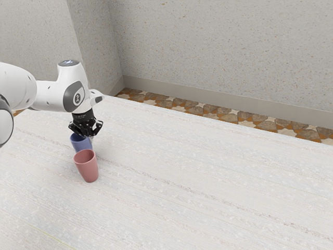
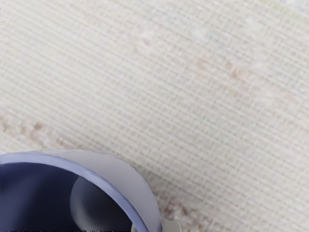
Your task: Place the left cup onto the right cup
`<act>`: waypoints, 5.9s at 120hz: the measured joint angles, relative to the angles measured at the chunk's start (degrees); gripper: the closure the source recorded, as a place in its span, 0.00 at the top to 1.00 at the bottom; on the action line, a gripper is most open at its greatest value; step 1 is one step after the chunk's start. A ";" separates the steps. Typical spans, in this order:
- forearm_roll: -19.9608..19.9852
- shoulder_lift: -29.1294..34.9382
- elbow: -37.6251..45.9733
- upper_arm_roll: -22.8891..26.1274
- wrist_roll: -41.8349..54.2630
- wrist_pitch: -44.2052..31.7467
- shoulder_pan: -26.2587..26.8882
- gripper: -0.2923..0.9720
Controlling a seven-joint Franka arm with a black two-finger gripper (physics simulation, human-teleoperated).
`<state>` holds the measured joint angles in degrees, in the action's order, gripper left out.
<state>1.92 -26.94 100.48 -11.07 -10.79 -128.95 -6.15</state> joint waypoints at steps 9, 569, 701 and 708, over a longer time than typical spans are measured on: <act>-0.06 0.14 0.00 0.00 -0.11 0.08 0.00 0.15; -3.98 18.02 10.13 4.55 -16.72 13.66 3.34 0.68; -7.23 26.49 0.60 6.36 -12.00 20.67 4.86 0.77; -7.65 26.43 -0.18 6.45 -10.74 20.81 5.11 0.77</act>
<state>-5.72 -0.52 100.30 -4.61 -21.54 -108.14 -1.03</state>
